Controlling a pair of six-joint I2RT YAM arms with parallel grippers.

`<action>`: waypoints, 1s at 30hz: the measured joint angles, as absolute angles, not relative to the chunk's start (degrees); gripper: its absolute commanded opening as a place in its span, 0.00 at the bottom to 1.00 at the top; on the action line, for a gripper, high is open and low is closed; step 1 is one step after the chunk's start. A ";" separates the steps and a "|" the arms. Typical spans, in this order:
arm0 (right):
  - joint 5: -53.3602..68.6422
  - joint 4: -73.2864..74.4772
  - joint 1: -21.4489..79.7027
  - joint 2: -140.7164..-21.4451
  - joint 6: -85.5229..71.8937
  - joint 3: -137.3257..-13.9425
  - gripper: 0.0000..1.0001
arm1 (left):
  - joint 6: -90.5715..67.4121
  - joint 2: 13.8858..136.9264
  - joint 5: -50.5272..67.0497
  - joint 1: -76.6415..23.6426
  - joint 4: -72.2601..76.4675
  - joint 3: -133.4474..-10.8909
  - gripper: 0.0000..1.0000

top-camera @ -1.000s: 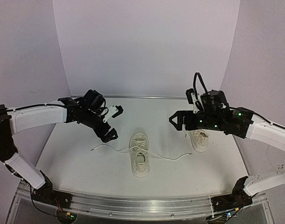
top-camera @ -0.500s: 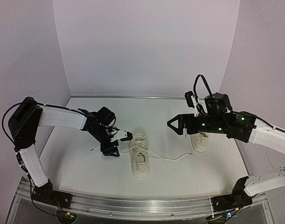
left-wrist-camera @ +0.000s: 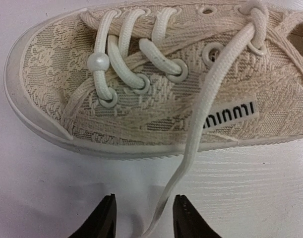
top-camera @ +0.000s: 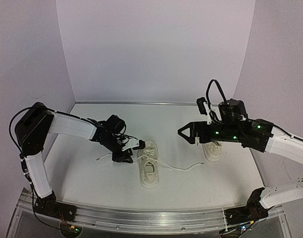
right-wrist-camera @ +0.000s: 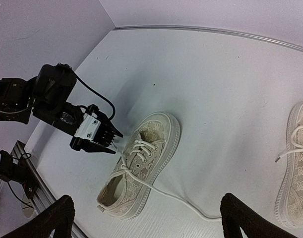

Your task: Tie the shoes

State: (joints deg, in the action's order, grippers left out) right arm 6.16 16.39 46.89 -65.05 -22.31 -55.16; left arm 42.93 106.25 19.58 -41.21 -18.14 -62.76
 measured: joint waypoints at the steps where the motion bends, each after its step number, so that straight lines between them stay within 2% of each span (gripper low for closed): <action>1: 6.23 16.38 46.89 -65.11 -22.31 -55.16 0.98 | 43.09 106.35 19.70 -41.21 -17.76 -62.76 0.31; 9: 6.64 16.34 46.89 -65.50 -22.31 -55.16 0.98 | 43.48 107.07 20.41 -41.21 -17.47 -62.76 0.32; 12: 6.75 16.35 46.89 -65.61 -22.31 -55.16 0.98 | 43.49 107.13 20.43 -41.21 -17.52 -62.76 0.23; 17: 6.76 16.34 46.89 -65.63 -22.31 -55.16 0.98 | 43.70 107.50 20.57 -41.21 -17.82 -62.76 0.02; 21: 6.74 16.30 46.89 -65.84 -22.34 -55.16 0.97 | 43.44 107.66 20.86 -41.26 -18.33 -62.78 0.00; 26: 7.46 15.99 46.89 -68.68 -22.79 -55.17 0.85 | 41.22 106.36 21.75 -41.84 -18.04 -62.62 0.00; 30: 9.73 15.79 46.87 -74.20 -23.22 -55.91 0.70 | 38.56 101.43 23.24 -42.99 -16.08 -62.02 0.00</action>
State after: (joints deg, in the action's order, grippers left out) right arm 9.73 15.79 46.87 -74.20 -23.22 -55.91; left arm 38.56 101.43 23.24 -42.99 -16.08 -62.02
